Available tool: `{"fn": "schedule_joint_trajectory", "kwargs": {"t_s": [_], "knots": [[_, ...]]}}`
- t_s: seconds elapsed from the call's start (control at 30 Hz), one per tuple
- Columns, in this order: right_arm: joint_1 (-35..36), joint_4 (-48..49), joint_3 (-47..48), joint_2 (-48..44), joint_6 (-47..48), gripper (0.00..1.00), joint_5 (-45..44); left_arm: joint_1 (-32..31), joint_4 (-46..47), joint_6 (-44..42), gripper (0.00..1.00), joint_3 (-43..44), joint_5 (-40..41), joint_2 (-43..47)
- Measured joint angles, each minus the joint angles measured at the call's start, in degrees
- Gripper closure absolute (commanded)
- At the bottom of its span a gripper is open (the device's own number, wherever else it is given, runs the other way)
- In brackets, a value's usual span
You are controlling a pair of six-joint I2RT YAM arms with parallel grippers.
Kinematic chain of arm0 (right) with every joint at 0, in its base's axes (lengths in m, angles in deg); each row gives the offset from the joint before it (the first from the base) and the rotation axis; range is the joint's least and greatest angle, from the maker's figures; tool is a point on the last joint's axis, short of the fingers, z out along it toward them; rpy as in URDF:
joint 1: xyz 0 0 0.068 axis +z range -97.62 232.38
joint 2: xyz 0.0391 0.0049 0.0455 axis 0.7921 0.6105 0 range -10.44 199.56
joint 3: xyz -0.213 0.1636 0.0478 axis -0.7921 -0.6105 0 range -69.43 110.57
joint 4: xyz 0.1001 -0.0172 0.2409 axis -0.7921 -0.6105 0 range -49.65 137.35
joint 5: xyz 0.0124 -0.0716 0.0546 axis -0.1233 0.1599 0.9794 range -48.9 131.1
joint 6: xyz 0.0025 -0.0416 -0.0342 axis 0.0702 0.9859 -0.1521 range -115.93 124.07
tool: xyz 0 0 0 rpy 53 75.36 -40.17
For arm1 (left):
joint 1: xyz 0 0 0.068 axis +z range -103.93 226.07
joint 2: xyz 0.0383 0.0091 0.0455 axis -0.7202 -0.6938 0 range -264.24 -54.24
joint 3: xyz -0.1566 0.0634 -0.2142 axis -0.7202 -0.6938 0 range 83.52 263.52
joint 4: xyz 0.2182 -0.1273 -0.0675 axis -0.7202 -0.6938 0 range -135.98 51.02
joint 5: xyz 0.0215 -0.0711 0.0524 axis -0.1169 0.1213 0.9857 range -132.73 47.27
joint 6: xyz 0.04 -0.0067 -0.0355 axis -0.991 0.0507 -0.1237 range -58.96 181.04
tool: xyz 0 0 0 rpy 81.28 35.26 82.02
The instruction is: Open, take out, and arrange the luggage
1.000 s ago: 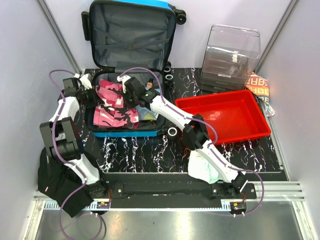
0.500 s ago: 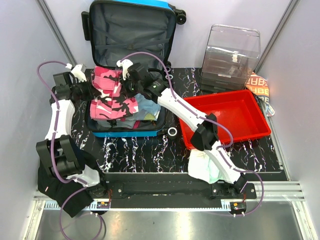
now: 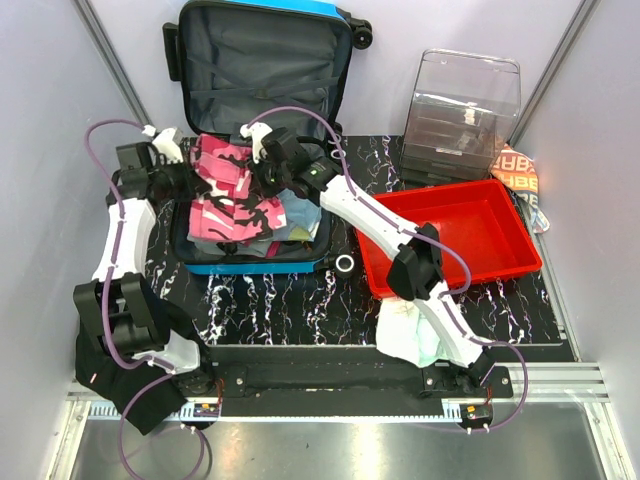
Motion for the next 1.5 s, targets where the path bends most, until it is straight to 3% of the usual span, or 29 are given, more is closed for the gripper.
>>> {"fn": "schedule_joint_trajectory", "kwargs": {"t_s": [0.5, 0.7, 0.87, 1.07, 1.23, 1.5], "knots": [[-8.1, -1.7, -15.0, -21.0, 3.7, 1.0, 0.1, -18.8, -2.9, 0.2, 1.0, 16.7, 3.0, -0.1], [-12.0, -4.4, -23.5, -31.6, 5.4, 1.0, -0.1, -29.5, -3.3, 1.6, 1.0, 20.8, 6.4, -1.3], [-19.6, -9.9, -34.0, -43.3, 5.9, 1.0, -0.6, -42.2, -3.1, 3.5, 1.0, 28.0, 8.4, -9.6], [-31.6, -17.4, -43.1, -55.0, 6.9, 1.0, -0.8, -52.4, -2.3, 6.0, 1.0, 36.7, 8.7, -21.1], [-40.2, -22.4, -45.4, -57.3, 8.2, 1.0, 0.3, -58.4, 0.3, 9.8, 1.0, 42.6, 8.5, -29.7], [-46.2, -24.4, -48.7, -50.0, 9.7, 1.0, 2.0, -60.8, 6.2, 13.7, 1.0, 40.5, 9.4, -37.3]]}}
